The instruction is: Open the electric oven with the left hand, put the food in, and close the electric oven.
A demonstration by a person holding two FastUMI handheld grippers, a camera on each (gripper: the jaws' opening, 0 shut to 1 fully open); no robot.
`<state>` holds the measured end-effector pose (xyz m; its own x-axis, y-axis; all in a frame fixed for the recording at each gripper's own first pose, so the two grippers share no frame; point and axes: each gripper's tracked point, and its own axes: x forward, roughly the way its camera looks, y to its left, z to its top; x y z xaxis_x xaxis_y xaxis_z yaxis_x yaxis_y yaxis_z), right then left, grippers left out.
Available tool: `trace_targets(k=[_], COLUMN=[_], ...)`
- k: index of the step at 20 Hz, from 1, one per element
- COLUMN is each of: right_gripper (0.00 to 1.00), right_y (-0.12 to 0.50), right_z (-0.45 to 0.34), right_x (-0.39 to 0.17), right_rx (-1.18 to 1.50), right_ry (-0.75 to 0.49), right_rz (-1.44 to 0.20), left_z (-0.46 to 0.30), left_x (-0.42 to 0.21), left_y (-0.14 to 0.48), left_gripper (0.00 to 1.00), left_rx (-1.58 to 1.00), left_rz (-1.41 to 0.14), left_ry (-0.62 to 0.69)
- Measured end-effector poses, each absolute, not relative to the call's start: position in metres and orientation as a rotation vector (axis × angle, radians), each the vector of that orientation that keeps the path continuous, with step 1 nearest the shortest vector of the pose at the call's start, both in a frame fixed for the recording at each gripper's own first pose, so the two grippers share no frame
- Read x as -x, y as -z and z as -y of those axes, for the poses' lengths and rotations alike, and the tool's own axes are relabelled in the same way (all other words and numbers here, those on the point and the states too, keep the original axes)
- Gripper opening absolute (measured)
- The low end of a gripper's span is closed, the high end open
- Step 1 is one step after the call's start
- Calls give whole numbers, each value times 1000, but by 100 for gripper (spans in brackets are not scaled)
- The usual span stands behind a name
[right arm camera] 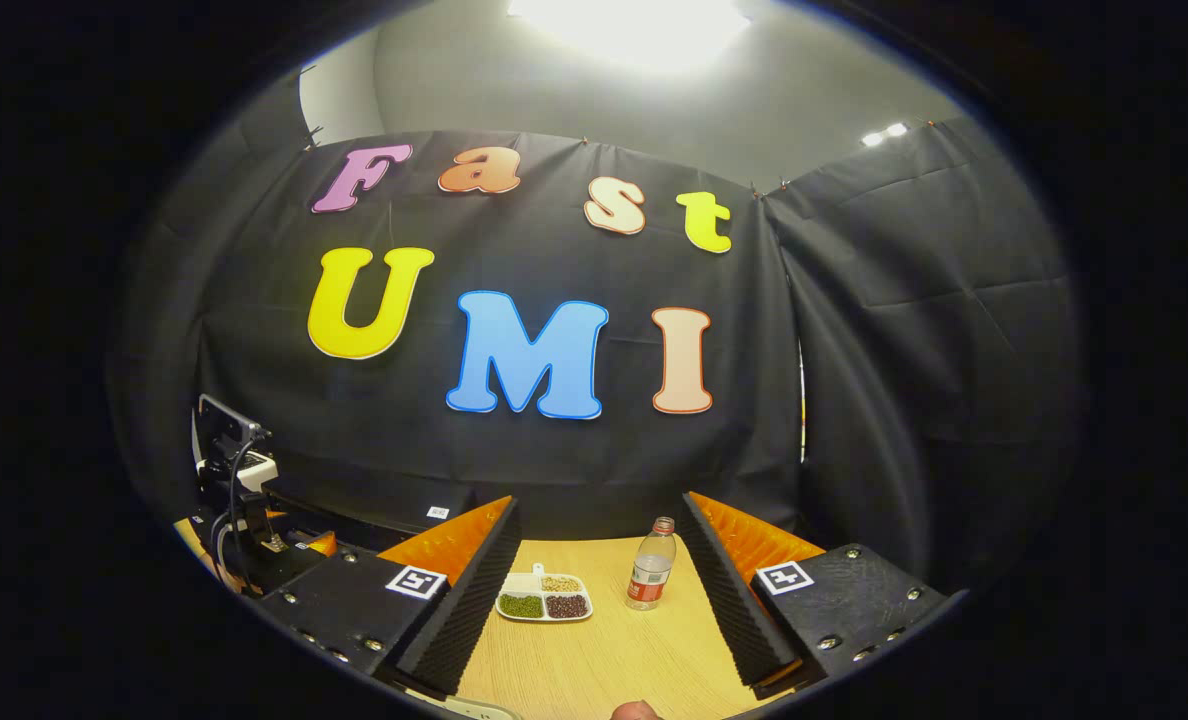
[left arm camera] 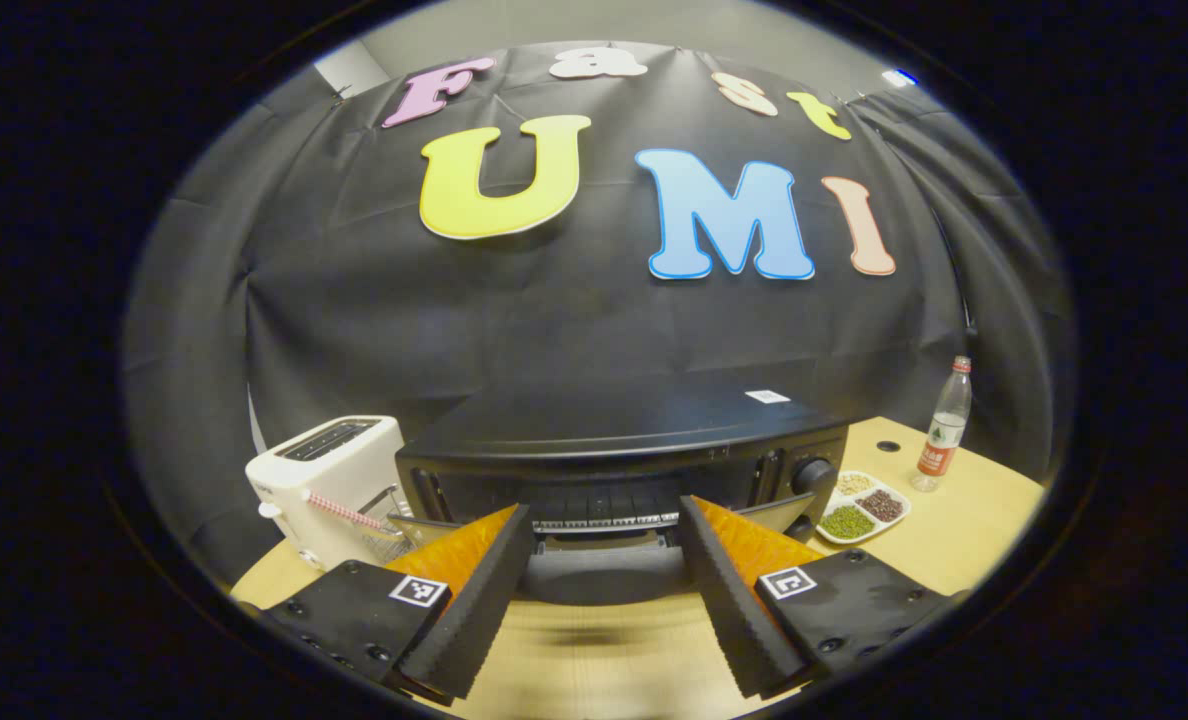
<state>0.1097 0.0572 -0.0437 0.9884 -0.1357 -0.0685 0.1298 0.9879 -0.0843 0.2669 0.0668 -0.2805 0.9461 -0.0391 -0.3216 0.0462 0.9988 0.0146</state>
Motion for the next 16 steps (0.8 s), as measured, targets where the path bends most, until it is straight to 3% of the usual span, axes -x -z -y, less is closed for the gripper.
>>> trace_targets(k=[16], right_gripper=[97], right_y=[52], right_z=[-50], right_x=[-99], right_rx=[69], right_ry=[54], right_rz=[-106], left_z=[-66], left_x=[-194], left_y=[327], left_gripper=[100], left_rx=[-14], left_rz=[-465], left_ry=[8])
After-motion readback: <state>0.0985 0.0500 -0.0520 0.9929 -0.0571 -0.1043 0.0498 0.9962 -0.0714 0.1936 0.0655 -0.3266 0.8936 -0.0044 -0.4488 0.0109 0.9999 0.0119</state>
